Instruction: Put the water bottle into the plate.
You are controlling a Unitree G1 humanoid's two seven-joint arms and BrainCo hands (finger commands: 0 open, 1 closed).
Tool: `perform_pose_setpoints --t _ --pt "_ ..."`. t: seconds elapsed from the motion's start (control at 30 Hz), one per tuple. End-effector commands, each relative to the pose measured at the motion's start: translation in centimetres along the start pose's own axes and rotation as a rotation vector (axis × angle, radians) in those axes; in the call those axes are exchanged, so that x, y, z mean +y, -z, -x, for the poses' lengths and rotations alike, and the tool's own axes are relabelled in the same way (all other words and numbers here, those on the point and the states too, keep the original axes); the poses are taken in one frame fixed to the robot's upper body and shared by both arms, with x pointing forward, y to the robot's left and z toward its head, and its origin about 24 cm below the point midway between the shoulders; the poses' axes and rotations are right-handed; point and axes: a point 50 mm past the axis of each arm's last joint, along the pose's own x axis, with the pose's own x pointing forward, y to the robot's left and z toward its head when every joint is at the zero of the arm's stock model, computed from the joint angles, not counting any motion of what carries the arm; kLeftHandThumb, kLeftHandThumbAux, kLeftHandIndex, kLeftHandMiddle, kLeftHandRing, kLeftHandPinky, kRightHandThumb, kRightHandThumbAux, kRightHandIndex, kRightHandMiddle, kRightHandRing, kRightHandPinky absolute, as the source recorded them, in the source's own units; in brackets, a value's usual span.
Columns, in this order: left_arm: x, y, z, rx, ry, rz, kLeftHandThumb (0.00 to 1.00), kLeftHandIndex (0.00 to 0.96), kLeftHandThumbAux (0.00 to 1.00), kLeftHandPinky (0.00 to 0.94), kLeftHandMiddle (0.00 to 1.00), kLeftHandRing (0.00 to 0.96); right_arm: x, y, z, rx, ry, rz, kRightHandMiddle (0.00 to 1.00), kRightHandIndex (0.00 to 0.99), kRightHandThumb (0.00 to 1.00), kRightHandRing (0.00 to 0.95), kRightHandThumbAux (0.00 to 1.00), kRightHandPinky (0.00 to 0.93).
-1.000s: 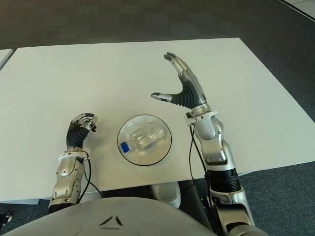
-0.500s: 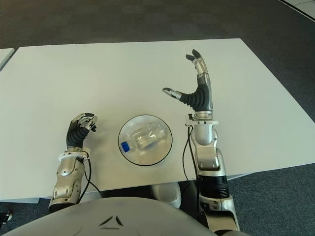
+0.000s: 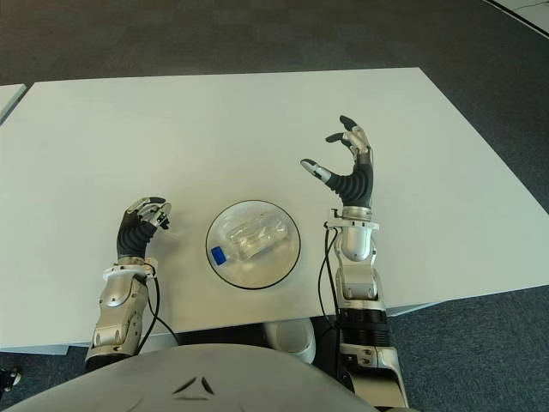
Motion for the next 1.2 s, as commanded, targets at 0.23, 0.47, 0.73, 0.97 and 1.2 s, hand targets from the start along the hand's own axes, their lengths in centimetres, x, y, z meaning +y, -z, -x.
perform_pose_setpoints --t 0.23,0.47,0.73,0.97,1.2 --pt "0.2 0.2 0.0 0.018 -0.004 -0.006 0.705 0.435 0.713 0.632 0.674 0.652 -0.3 2.6 2.0 0.145 -0.002 -0.069 0.287 0.41 0.696 0.273 0.734 0.36" --pt "0.2 0.2 0.0 0.016 0.003 0.005 0.705 0.435 0.713 0.628 0.671 0.65 0.2 3.5 3.1 0.234 -0.024 -0.108 0.347 0.411 0.695 0.345 0.736 0.405" --pt "0.2 0.2 -0.1 0.021 0.013 0.008 0.705 0.435 0.713 0.635 0.674 0.655 0.4 4.4 3.7 0.311 -0.049 -0.127 0.384 0.413 0.697 0.39 0.736 0.428" --pt "0.1 0.2 -0.3 0.025 0.01 0.005 0.705 0.435 0.713 0.637 0.675 0.657 0.7 5.2 4.1 0.379 -0.077 -0.153 0.398 0.415 0.7 0.409 0.736 0.444" --pt "0.1 0.2 -0.3 0.025 0.01 -0.006 0.705 0.435 0.713 0.644 0.678 0.66 1.4 6.0 4.3 0.442 -0.09 -0.178 0.41 0.416 0.701 0.423 0.735 0.453"
